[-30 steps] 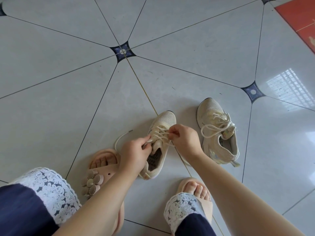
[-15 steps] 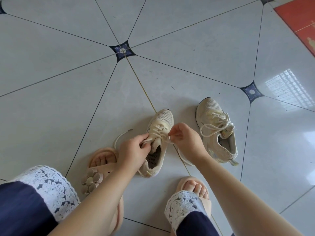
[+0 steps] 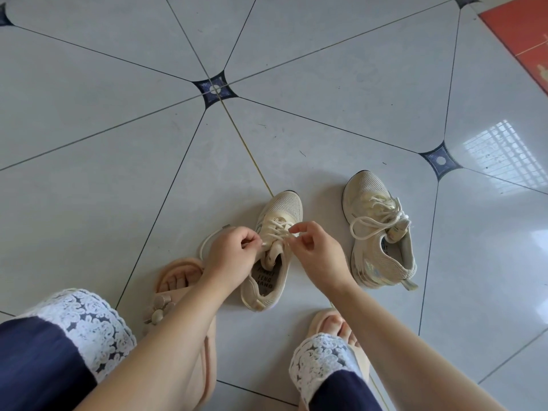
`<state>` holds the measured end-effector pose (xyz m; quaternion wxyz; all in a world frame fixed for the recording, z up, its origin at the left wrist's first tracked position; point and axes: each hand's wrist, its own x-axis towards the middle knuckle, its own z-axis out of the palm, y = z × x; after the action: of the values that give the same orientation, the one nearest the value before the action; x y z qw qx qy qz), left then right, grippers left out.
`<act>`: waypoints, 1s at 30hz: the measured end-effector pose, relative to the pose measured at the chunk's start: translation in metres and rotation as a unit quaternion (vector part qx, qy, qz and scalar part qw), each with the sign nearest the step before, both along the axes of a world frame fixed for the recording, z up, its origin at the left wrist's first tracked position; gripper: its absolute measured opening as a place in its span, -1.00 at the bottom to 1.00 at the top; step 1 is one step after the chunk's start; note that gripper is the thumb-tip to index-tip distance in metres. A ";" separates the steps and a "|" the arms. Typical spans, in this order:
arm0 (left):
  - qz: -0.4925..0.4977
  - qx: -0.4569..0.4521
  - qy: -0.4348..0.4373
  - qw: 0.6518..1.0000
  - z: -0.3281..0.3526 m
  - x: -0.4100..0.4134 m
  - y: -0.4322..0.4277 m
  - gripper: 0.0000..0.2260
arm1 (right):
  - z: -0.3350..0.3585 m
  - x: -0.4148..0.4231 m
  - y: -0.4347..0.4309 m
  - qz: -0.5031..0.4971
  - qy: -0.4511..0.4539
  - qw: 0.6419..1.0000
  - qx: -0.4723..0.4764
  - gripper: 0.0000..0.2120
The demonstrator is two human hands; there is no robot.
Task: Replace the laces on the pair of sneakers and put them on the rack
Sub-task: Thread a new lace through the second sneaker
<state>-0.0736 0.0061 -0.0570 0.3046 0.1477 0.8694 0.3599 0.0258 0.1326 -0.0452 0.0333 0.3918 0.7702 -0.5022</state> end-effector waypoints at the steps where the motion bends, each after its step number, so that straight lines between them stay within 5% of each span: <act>1: 0.002 0.001 -0.003 1.000 0.000 0.000 0.000 -0.83 | -0.001 0.000 0.001 -0.007 0.001 1.000 0.000 -0.95; 10: -0.036 -0.003 0.036 0.999 -0.001 -0.004 0.008 -0.89 | -0.008 -0.006 0.007 -0.023 -0.010 1.000 -0.011 -0.91; 15: -0.041 -0.008 0.037 0.998 -0.004 -0.006 0.013 -0.95 | -0.005 -0.006 0.006 -0.044 0.022 0.999 0.008 -0.70; 21: -0.045 0.018 0.077 0.996 -0.005 -0.003 0.015 -0.93 | -0.005 -0.006 -0.001 0.020 -0.010 0.999 0.032 -0.93; 30: -0.115 -0.044 0.137 0.983 -0.001 -0.002 0.010 -0.83 | -0.001 -0.007 0.006 0.117 -0.068 0.982 0.132 -0.91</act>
<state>-0.0757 0.0158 -0.0576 0.2279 0.2806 0.8954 0.2601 0.0188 0.1382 -0.0459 0.0922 0.3327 0.8661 -0.3615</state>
